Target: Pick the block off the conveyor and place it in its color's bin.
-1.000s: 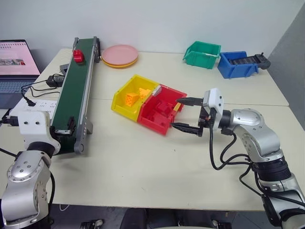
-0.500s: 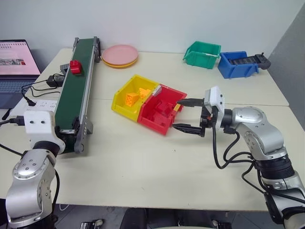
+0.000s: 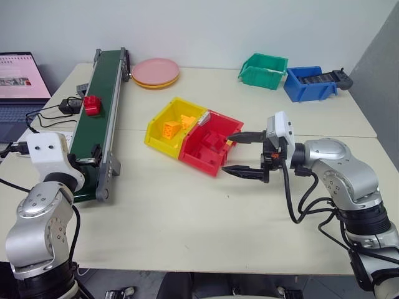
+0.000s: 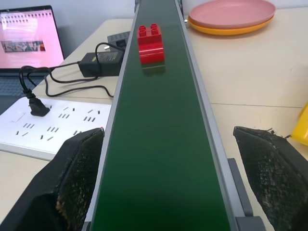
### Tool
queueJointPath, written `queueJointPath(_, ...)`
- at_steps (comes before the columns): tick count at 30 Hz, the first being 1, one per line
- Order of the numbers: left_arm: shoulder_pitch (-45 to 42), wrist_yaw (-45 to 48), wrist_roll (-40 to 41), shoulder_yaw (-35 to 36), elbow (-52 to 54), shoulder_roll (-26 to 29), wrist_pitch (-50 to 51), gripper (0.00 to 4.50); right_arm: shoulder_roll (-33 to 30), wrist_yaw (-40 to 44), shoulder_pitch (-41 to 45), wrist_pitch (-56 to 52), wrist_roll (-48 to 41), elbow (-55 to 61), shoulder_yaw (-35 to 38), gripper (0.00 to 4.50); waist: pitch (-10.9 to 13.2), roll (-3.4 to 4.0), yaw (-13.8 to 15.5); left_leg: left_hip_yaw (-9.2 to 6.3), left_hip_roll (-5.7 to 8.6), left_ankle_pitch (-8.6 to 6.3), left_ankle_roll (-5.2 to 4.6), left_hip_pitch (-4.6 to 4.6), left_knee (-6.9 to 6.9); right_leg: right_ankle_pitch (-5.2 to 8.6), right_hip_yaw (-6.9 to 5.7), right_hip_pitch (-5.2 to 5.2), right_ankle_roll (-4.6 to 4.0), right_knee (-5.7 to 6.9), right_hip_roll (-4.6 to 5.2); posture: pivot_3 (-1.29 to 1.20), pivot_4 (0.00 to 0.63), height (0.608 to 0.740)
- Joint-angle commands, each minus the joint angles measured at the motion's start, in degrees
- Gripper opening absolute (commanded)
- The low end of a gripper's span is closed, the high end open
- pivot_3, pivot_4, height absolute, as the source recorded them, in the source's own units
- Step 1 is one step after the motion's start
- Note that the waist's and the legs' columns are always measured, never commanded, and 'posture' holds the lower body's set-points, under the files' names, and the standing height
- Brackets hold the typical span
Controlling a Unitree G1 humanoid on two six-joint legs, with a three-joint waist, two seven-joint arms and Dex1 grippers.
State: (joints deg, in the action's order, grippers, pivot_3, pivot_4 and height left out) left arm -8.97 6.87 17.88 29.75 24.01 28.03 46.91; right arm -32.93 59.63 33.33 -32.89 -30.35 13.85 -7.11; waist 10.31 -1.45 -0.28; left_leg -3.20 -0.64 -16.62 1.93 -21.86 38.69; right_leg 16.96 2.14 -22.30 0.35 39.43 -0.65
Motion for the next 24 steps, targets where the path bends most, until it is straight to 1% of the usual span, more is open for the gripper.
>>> queueJointPath(1, -2.40, 0.16, 1.70, 2.81, -0.93, 1.03, 0.92, 4.49, -0.80, 0.35, 1.06, 0.73, -0.65, 2.68, 1.47, 4.50, 0.00, 0.00, 0.00, -0.01, 0.00, 0.00, 0.00, 0.00, 0.00, 0.00, -0.01, 0.00, 0.00, 0.00, 0.00, 0.00, 0.150, 0.740)
queueJointPath(4, -2.67, 0.90, 1.16, 2.23, -2.45, 2.75, 1.08, 4.49, -0.98, 0.41, 0.68, 1.08, -0.27, 2.77, 1.13, 4.50, 0.00, -0.01, -0.02, -0.02, 0.00, 0.00, 0.00, 0.00, 0.00, 0.00, -0.02, 0.00, 0.00, 0.00, 0.00, 0.00, 0.150, 0.740)
queueJointPath(8, -2.79, 1.29, 1.20, 1.56, -3.54, 3.69, 1.53, 4.49, -1.60, 0.92, 0.04, 1.52, 0.17, 3.13, 0.69, 4.50, 0.01, -0.01, -0.02, 0.00, 0.01, 0.00, 0.00, -0.02, -0.01, 0.00, 0.01, -0.01, 0.00, -0.04, 0.00, 0.00, 0.150, 0.740)
queueJointPath(22, -4.28, -1.00, 1.69, 2.88, -6.42, 2.65, 4.66, 4.49, -2.69, 1.26, -0.75, 2.60, 0.00, 4.06, 0.64, 4.50, 0.01, -0.01, -0.01, -0.01, 0.01, 0.00, 0.00, -0.03, -0.01, -0.01, -0.01, -0.01, 0.02, -0.07, 0.03, 0.00, 0.150, 0.740)
queueJointPath(24, -4.22, -1.09, 1.84, 2.67, -6.50, 2.37, 5.03, 4.14, -2.79, 1.32, -0.85, 2.65, -0.02, 4.25, 0.67, 4.50, 0.01, -0.01, -0.01, -0.02, 0.01, 0.00, 0.00, -0.03, -0.01, -0.01, -0.02, -0.01, 0.02, -0.06, 0.04, 0.00, 0.150, 0.740)
